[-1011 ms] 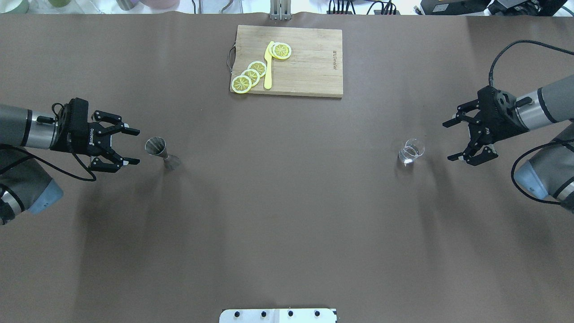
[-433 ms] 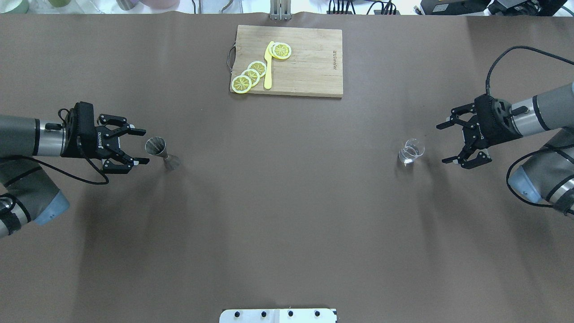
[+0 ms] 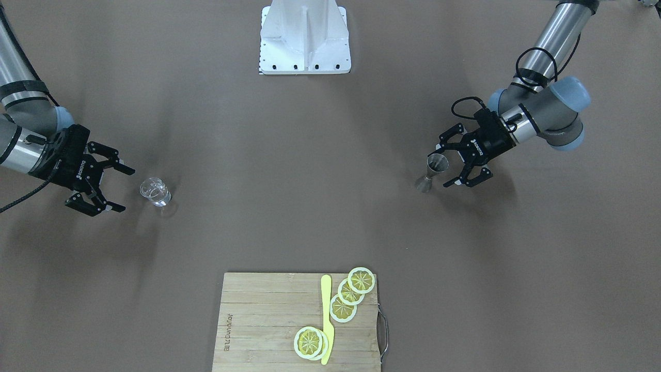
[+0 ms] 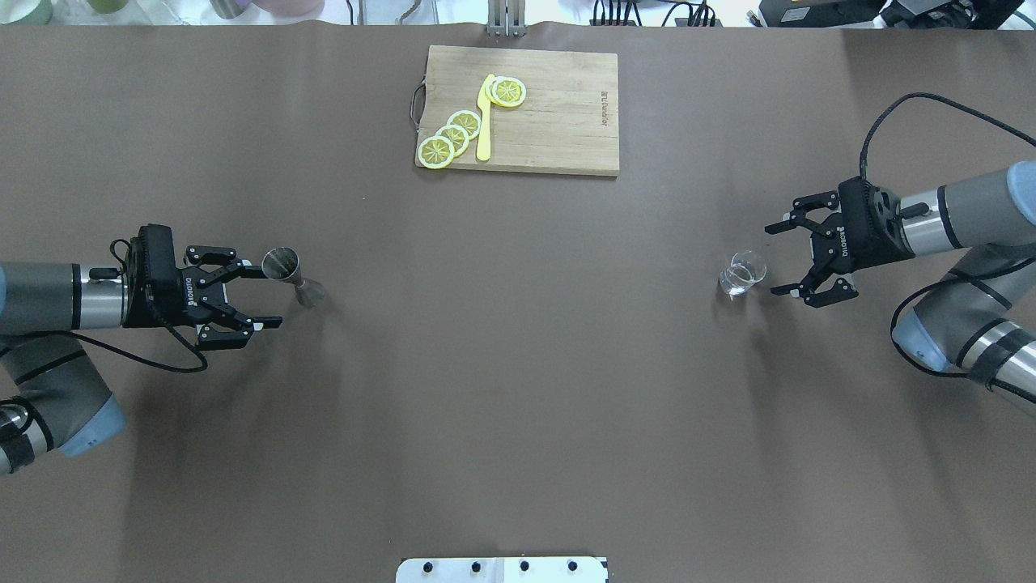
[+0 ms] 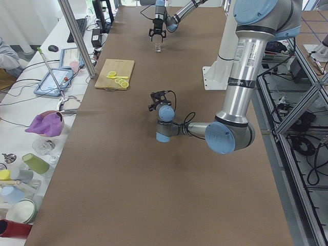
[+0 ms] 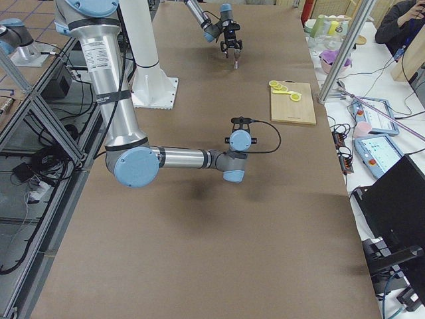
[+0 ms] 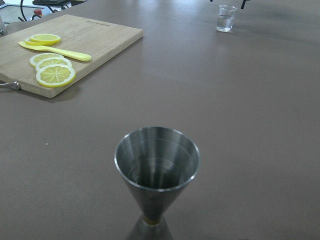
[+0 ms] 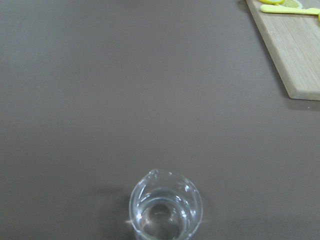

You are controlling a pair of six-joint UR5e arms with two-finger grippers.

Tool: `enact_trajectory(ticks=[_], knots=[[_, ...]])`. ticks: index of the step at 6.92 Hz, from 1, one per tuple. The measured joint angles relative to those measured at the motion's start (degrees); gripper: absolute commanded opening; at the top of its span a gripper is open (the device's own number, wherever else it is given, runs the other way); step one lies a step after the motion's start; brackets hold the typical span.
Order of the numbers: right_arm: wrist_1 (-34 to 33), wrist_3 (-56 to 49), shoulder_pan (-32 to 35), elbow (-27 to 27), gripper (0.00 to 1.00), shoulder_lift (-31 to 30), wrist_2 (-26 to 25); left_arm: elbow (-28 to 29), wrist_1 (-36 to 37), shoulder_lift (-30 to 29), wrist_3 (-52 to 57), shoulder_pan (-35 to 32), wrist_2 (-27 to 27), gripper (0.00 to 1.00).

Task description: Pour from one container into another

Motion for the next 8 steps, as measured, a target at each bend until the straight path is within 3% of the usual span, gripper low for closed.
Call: enact_trajectory(ticks=[3, 8], knots=[[7.8, 5.2, -2.0, -2.9, 1.00, 0.2, -1.5, 0.0, 0.1, 0.0, -1.6, 0.5, 4.4, 0.84], [14.8, 6.7, -2.9, -12.1, 1.00, 5.5, -4.3, 1.1, 0.5, -1.8, -2.6, 1.6, 5.4, 0.80]])
